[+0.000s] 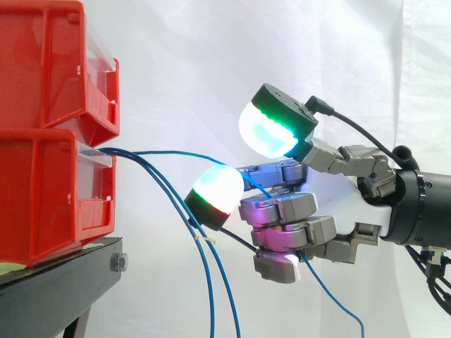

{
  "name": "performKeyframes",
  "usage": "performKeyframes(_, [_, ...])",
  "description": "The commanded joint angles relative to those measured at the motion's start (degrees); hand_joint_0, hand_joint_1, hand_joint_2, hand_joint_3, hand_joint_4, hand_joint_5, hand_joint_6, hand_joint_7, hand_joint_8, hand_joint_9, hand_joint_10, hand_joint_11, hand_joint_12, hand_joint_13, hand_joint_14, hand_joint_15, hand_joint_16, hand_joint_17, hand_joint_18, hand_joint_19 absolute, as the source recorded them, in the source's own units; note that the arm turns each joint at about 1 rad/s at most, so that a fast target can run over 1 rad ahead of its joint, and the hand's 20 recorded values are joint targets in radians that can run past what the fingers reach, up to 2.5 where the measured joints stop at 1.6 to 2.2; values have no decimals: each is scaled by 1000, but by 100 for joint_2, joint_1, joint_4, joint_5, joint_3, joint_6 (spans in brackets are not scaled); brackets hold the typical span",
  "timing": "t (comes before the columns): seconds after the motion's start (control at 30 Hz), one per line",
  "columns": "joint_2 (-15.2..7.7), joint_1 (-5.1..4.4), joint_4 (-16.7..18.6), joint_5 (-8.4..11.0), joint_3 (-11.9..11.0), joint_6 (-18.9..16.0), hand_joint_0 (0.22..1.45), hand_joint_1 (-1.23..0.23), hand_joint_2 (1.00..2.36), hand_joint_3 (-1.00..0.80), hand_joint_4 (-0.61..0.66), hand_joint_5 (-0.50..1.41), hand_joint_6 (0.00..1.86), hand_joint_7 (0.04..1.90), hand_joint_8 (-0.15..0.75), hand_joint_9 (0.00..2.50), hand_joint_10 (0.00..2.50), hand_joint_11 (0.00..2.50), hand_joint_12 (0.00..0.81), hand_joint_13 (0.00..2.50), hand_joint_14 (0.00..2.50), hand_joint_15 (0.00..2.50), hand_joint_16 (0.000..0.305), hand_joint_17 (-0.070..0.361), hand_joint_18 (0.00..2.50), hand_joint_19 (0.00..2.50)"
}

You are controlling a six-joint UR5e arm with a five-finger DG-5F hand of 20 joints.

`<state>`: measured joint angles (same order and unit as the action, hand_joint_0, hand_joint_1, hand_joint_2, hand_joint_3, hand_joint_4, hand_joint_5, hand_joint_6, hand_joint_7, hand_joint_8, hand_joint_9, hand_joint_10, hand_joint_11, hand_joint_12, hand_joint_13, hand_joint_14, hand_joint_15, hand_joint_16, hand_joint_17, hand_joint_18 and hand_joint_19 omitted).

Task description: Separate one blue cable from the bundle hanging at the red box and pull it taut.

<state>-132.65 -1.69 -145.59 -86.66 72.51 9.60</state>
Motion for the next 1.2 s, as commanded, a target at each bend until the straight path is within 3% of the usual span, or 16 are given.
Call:
performKeyframes(0.0, [2, 46, 4, 9, 0, -73, 489, -559, 1000, -500, 238, -213, 704, 1052, 386, 275, 2500, 1098, 402, 645, 2056, 1186, 49, 109, 1014, 1310])
performKeyframes(0.2, [-7, 46, -22, 61, 0, -46, 484, -555, 1000, -500, 240, -217, 720, 1003, 397, 155, 2500, 1084, 406, 526, 2490, 1149, 50, 112, 1050, 1463])
performKeyframes(0.4, [-60, 2, -13, 149, 0, -29, 480, -559, 1000, -500, 209, -222, 724, 991, 356, 60, 2500, 1138, 371, 465, 2500, 1141, 46, 103, 1176, 1840])
performKeyframes(0.47, [-60, -7, 4, 149, 0, -20, 480, -560, 1000, -500, 200, -223, 725, 981, 344, 51, 2500, 1208, 359, 492, 2500, 1157, 46, 104, 1220, 1857])
performKeyframes(0.6, [-112, -33, 13, 158, 0, -29, 484, -565, 1000, -500, 188, -217, 714, 994, 342, 187, 2500, 1326, 358, 660, 2500, 1169, 48, 107, 1278, 1652])
performKeyframes(0.7, [-147, -42, 31, 158, 0, -37, 490, -560, 1000, -500, 173, -214, 708, 1001, 344, 311, 2500, 1438, 378, 853, 2500, 1183, 51, 114, 1332, 1270])
performKeyframes(0.8, [-147, -42, 57, 158, 0, -20, 490, -549, 1000, -500, 145, -222, 699, 1003, 342, 389, 2500, 1495, 383, 971, 2500, 1136, 53, 119, 1392, 1044])
performKeyframes(1.03, [-147, -59, 75, 184, 0, -29, 487, -526, 1000, -500, 104, -227, 630, 1057, 328, 494, 2500, 1537, 392, 1172, 2500, 1091, 57, 127, 1525, 848])
performKeyframes(1.17, [-147, -51, 75, 176, 0, -46, 490, -416, 1000, -500, 128, -223, 618, 1062, 335, 572, 2500, 1600, 415, 1296, 2500, 1114, 58, 131, 1648, 808])
